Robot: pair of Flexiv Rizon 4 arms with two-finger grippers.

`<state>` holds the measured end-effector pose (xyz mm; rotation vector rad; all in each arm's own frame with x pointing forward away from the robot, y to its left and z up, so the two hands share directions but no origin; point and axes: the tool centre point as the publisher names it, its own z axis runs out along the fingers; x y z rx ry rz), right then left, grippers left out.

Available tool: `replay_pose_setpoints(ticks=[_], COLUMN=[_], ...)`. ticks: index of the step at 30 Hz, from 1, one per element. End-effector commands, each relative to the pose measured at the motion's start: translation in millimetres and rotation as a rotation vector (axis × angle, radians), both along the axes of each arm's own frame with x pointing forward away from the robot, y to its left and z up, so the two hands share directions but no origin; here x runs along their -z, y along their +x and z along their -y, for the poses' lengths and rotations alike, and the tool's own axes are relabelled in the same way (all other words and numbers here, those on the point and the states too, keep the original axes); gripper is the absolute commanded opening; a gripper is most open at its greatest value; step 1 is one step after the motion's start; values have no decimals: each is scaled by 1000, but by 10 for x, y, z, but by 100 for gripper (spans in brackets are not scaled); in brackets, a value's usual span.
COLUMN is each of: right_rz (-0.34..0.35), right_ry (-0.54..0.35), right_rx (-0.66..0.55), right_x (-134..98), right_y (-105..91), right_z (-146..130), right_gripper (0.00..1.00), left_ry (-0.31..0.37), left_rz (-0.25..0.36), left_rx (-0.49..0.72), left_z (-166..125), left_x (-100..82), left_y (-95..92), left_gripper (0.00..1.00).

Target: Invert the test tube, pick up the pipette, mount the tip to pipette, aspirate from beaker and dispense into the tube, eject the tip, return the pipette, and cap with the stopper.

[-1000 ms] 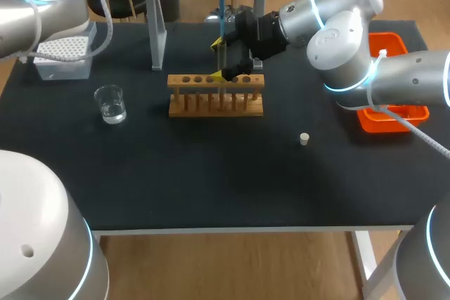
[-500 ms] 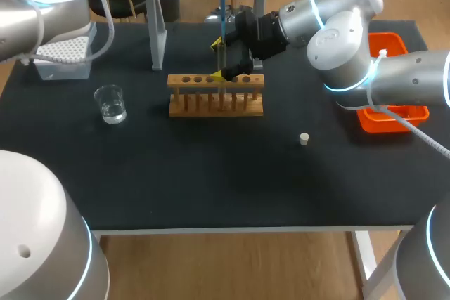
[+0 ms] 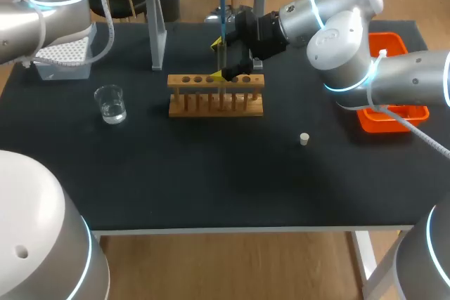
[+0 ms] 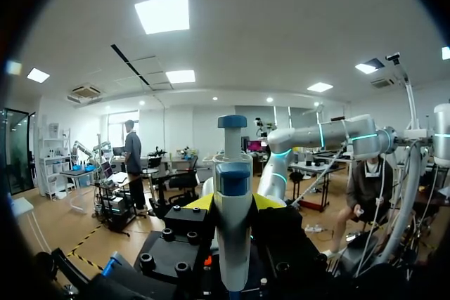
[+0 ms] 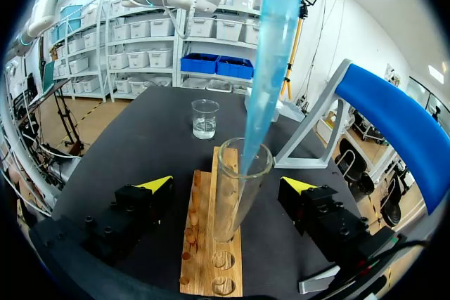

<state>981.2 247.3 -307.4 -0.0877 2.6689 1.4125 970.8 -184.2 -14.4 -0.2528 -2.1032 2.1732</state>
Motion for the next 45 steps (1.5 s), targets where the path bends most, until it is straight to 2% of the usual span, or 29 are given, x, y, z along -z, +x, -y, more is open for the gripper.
replay_pose_setpoints(ticks=[1,4,14,24,45], right_rz=[-2,-2,-2,-2,-2], right_ry=[-3,-3,-3,-3,-3], right_rx=[-3,-3,-3,-3,-3], right_x=[-5,-5,-5,-5,-5], right_y=[13,13,13,13,13], right_z=[2,2,2,2,2], right_gripper=[100,100,100,100,100], left_ry=[-2,21,17,8,38], left_rz=[0,0,10,44,89], left_rx=[6,4,9,26,48], left_z=[-18,-21,-19,10,26], left_x=[16,30,46,67,69], left_y=[19,16,12,-47,-166], left_gripper=[0,0,0,0,0])
